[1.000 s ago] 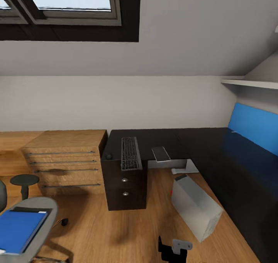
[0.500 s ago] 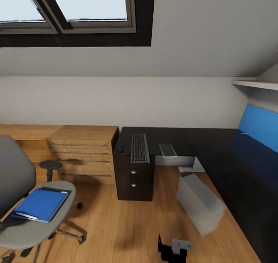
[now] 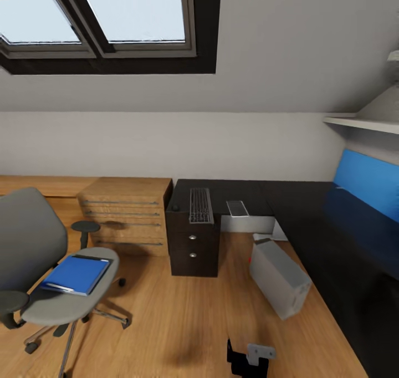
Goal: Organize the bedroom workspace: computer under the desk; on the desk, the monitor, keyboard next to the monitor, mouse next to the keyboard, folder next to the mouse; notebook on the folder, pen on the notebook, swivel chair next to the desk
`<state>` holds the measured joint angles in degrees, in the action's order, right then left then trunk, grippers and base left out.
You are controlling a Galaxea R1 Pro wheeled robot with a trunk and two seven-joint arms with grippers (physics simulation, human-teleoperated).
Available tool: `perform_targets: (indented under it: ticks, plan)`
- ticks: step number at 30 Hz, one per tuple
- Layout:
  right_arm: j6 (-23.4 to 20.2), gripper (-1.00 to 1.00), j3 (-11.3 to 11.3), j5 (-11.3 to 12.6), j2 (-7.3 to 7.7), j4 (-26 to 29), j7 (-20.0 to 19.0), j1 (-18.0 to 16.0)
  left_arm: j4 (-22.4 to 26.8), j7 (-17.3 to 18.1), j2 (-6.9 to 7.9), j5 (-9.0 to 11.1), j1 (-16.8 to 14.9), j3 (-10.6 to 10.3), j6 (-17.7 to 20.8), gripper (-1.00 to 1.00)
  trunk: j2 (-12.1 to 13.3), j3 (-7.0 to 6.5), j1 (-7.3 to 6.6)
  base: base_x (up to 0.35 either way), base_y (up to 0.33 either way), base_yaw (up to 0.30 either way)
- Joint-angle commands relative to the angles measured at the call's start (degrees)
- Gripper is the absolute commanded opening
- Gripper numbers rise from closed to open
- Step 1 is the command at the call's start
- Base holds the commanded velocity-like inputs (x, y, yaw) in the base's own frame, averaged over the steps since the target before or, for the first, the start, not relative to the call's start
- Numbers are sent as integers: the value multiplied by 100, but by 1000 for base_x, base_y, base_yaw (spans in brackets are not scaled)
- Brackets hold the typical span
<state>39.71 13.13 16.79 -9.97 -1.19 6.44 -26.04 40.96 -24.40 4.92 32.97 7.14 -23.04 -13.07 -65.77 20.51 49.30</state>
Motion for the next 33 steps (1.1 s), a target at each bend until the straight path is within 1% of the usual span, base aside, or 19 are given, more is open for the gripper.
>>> perform_targets:
  ticks: [1, 8, 22, 33]
  plan:
    - [19, 100, 49, 24, -3, -13, 32, -6, 9, -39, 9, 61, -2, -42, -33, 100, 37, -13, -26, -338, 0, 0]
    - [19, 100, 49, 26, -3, -13, 33, -6, 1, -43, -4, 58, -2, -49, -25, 100, 318, -139, -179, -339, -53, 0]
    - [11, 100, 49, 33, -3, -14, 33, -6, 0, -38, -4, 54, -2, -51, -20, 100, 879, -390, -487, -307, -198, 0]
    - [2, 100, 57, 32, -3, -21, 11, -6, -4, -44, 0, 59, -2, -51, -20, 100, 1321, -588, -729, -321, -132, 0]
